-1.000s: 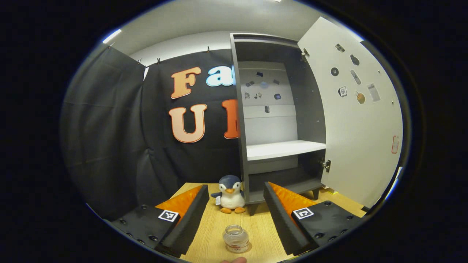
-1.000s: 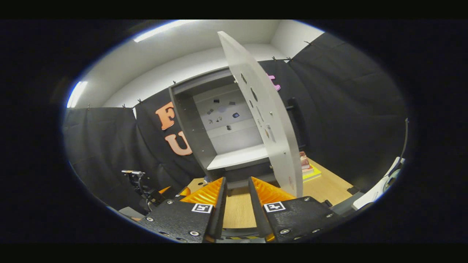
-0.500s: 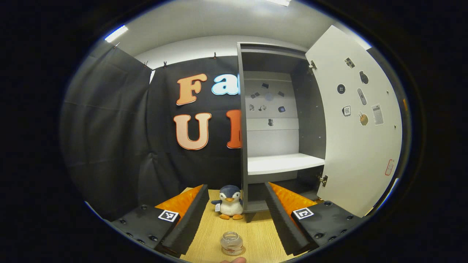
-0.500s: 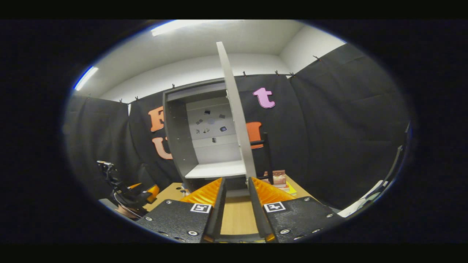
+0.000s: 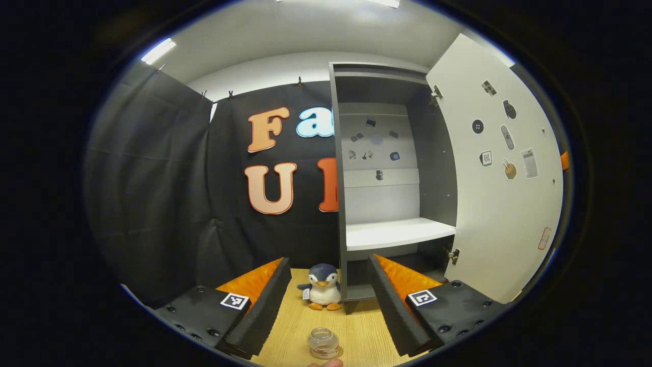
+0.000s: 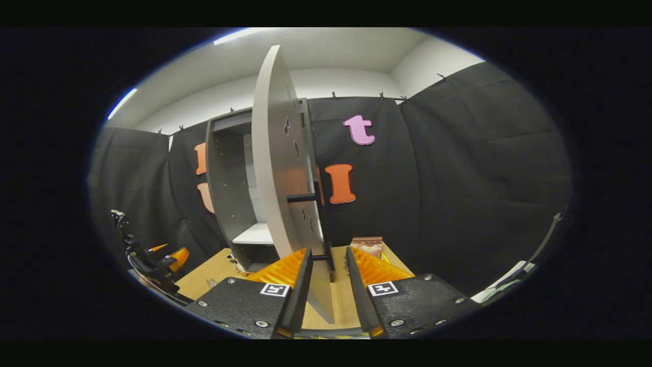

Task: Open the cabinet door with the right hand, grasp the bottle in the cabinet with the left hand and place it on the coaster, then close the cabinet door with the right hand.

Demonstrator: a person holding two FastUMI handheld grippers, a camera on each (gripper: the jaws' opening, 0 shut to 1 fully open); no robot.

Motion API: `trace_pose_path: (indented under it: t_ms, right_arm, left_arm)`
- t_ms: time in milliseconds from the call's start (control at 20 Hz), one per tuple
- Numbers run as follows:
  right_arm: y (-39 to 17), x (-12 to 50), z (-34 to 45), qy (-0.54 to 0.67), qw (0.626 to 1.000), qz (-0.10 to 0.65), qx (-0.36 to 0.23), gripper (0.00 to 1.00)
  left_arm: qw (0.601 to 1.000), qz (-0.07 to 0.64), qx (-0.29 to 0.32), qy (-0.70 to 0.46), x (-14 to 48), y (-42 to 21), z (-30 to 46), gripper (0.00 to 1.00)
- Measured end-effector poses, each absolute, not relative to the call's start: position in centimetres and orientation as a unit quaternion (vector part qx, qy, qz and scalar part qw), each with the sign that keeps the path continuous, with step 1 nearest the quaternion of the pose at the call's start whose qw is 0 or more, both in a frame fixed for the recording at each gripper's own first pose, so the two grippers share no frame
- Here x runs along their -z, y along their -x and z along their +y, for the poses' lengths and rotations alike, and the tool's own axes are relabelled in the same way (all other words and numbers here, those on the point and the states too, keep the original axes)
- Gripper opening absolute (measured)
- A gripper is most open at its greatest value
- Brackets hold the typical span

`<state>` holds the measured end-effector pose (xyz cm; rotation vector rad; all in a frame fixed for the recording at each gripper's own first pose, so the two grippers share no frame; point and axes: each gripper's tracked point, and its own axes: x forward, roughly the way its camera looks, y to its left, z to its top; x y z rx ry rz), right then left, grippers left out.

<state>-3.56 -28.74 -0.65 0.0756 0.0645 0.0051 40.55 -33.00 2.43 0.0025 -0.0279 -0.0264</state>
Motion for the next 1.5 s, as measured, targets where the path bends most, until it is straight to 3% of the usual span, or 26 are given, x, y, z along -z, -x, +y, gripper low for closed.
trace_pose_path:
  t_ms: [100,150,250,300,450,550,650,700,800,850,1000,1050,1100,1250,1300,1350,1500]
  right_arm:
    - [3.0,1.0,-29.0,-0.034,0.999,0.033,-0.002,0.42]
    - [2.9,1.1,-28.9,-0.034,0.999,0.036,0.0,0.47]
    - [3.1,1.1,-28.4,-0.022,0.999,0.036,-0.001,0.44]
    - [3.1,1.0,-28.3,-0.013,0.999,0.035,-0.003,0.5]
    - [3.2,1.0,-26.8,-0.017,0.999,0.036,-0.018,0.39]
    - [3.1,1.1,-25.4,-0.022,0.999,0.034,-0.031,0.44]
    - [2.8,1.2,-23.9,-0.019,0.998,0.032,-0.043,0.44]
    - [2.8,1.3,-23.2,-0.018,0.998,0.032,-0.049,0.39]
    - [2.5,1.6,-21.7,-0.023,0.997,0.034,-0.063,0.44]
    - [2.2,1.5,-20.7,-0.024,0.997,0.035,-0.072,0.39]
    - [1.6,1.6,-18.2,-0.029,0.994,0.035,-0.097,0.39]
    - [1.2,1.7,-17.4,-0.029,0.994,0.035,-0.102,0.45]
    - [0.7,1.7,-16.7,-0.026,0.994,0.035,-0.105,0.39]
    - [-0.2,1.8,-14.6,-0.02,0.992,0.035,-0.121,0.39]
    - [-0.6,1.9,-14.0,-0.022,0.991,0.037,-0.129,0.46]
    - [-1.0,2.1,-13.4,-0.026,0.99,0.04,-0.134,0.4]
    - [-2.7,2.4,-11.3,-0.033,0.987,0.041,-0.153,0.53]
  left_arm:
    - [1.0,-0.016,0.006,-0.007,-2.5,-40.6,-32.4,0.98]
    - [1.0,-0.015,0.001,-0.01,-2.3,-40.6,-32.0,0.98]
    - [1.0,-0.014,-0.005,-0.013,-2.3,-40.9,-31.5,0.98]
    - [1.0,-0.013,-0.006,-0.013,-2.2,-41.0,-31.3,0.98]
    - [1.0,-0.01,-0.007,-0.009,-2.1,-41.4,-31.1,0.98]
    - [1.0,-0.011,-0.007,-0.012,-2.2,-41.6,-31.0,0.98]
    - [1.0,-0.015,-0.005,-0.013,-2.5,-41.7,-30.8,0.98]
    - [1.0,-0.017,-0.006,-0.013,-2.6,-41.7,-30.5,0.98]
    - [1.0,-0.017,-0.008,-0.012,-2.7,-41.7,-29.8,0.98]
    - [1.0,-0.018,-0.01,-0.011,-2.8,-41.7,-29.4,0.98]
    - [1.0,-0.014,-0.017,-0.009,-2.7,-41.9,-28.0,1.0]
    - [1.0,-0.013,-0.019,-0.009,-2.7,-42.0,-27.6,1.0]
    - [1.0,-0.011,-0.022,-0.008,-2.5,-42.2,-27.1,0.98]
    - [0.999,-0.01,-0.03,-0.007,-2.4,-42.3,-25.4,1.0]
    - [0.999,-0.008,-0.034,-0.006,-2.3,-42.3,-24.8,0.97]
    - [0.999,-0.006,-0.038,-0.006,-2.0,-42.5,-24.2,1.0]
    - [0.999,0.001,-0.05,-0.005,-1.5,-43.3,-22.4,0.98]
